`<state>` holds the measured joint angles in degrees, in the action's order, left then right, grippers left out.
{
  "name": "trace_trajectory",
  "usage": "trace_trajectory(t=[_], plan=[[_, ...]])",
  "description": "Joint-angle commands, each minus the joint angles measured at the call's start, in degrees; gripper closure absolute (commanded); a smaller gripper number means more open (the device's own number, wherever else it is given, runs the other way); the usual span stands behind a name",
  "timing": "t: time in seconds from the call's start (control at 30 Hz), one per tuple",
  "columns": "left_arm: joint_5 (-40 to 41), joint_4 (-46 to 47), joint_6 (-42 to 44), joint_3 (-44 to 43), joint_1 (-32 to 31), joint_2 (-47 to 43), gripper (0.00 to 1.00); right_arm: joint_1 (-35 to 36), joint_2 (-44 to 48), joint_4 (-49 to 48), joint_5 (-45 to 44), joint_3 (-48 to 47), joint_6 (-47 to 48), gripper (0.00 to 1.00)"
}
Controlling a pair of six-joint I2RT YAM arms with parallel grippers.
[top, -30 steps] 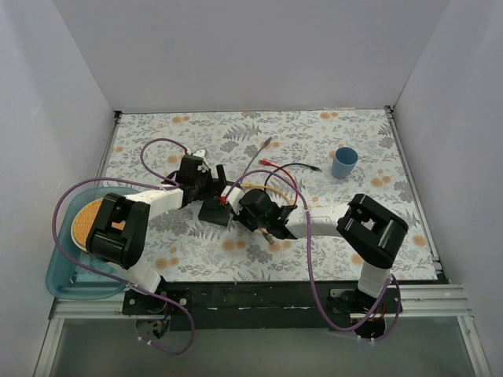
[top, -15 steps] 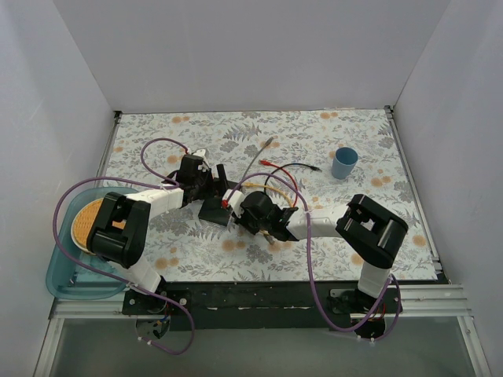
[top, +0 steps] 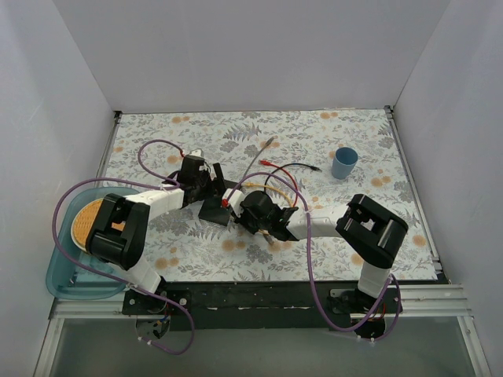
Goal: Insert the plug into the switch port
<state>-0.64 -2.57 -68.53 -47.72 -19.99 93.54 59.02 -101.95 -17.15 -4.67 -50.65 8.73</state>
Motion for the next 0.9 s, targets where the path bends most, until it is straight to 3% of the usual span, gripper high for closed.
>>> trace_trajectory(t=[0.0, 0.13, 0.5, 0.87], plan=[[5.0, -7.0, -2.3, 2.5, 0.1, -2.7, 0.02, -0.1, -0.1, -3.8, 0.3, 0.2, -0.6, 0.99], [5.7, -7.5, -2.7, 3.5, 0.2, -4.4, 0.02, -0.1, 0.2, -4.2, 0.3, 0.2, -0.5, 0.99], [-9.6, 0.6, 1.2, 6.2, 0.2, -3.3, 0.02, -0.1, -1.3, -4.8, 0.8, -0.4, -0.4, 0.99], [-14.4, 1.3, 2.6, 5.2, 0.1, -0.5, 0.02, 0.0, -0.4, -8.4, -0.4, 0.7, -1.7, 0.99]])
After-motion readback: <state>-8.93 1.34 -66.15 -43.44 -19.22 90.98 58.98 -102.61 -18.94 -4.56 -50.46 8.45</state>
